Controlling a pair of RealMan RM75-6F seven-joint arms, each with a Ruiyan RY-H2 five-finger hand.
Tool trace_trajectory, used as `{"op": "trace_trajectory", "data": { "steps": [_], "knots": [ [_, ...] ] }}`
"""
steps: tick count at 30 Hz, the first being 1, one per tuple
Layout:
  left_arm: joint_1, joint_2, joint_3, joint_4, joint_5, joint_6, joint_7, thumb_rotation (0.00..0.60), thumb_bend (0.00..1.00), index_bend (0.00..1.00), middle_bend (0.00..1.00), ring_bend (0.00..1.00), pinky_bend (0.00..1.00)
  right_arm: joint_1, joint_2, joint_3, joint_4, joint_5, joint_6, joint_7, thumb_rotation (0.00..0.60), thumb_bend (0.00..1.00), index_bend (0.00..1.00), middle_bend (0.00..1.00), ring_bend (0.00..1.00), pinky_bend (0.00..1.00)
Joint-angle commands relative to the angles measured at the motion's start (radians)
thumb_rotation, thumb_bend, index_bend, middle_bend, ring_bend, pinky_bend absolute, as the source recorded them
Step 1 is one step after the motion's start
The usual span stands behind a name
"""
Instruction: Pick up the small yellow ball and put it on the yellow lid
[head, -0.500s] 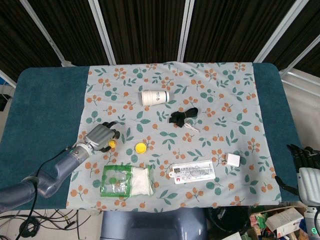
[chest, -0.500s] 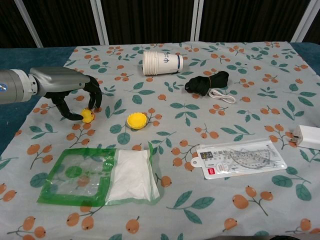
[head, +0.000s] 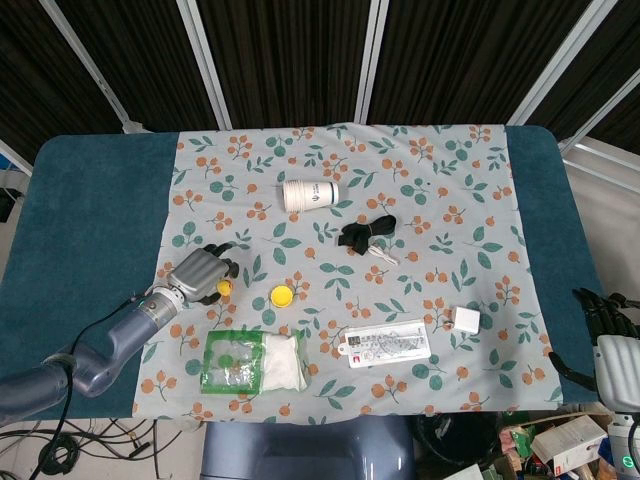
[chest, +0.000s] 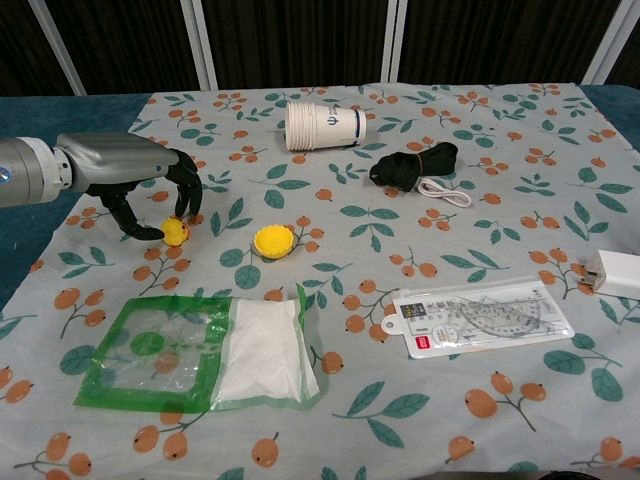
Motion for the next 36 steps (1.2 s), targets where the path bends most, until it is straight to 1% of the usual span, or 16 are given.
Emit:
{"op": "trace_trajectory", "data": {
  "steps": [1, 12, 18, 31, 36],
  "knots": [
    [0.001, -0.001, -0.004, -0.001, -0.006, 0.002, 0.002, 0.600, 0.31, 0.39, 0.40, 0.08, 0.21, 0.000, 0.000, 0.001, 0.001, 0.003, -0.001, 0.001, 0.600, 0.13, 0.11, 0.09, 0.11, 0.19],
    [-0.002, -0.016, 0.003, 0.012, -0.012, -0.013, 0.010, 0.600, 0.31, 0.39, 0.41, 0.08, 0.21, 0.000, 0.000, 0.002, 0.001, 0.006, -0.002, 0.002, 0.600, 0.12, 0.11, 0.09, 0.11, 0.19],
    [-0.001, -0.025, 0.006, 0.023, -0.004, -0.008, 0.001, 0.600, 0.32, 0.41, 0.44, 0.09, 0.21, 0.001, 0.001, 0.002, 0.002, 0.006, -0.004, 0.003, 0.600, 0.13, 0.11, 0.09, 0.11, 0.19],
    [0.000, -0.016, 0.016, 0.013, 0.012, -0.007, -0.015, 0.600, 0.42, 0.46, 0.50, 0.11, 0.21, 0.002, 0.000, 0.002, 0.002, 0.008, -0.007, 0.003, 0.600, 0.13, 0.11, 0.09, 0.11, 0.19],
    [0.004, 0.006, 0.004, -0.007, 0.014, 0.017, -0.026, 0.600, 0.42, 0.46, 0.50, 0.11, 0.21, 0.002, 0.001, 0.002, 0.002, 0.007, -0.005, 0.004, 0.600, 0.12, 0.11, 0.09, 0.11, 0.19]
  ]
}}
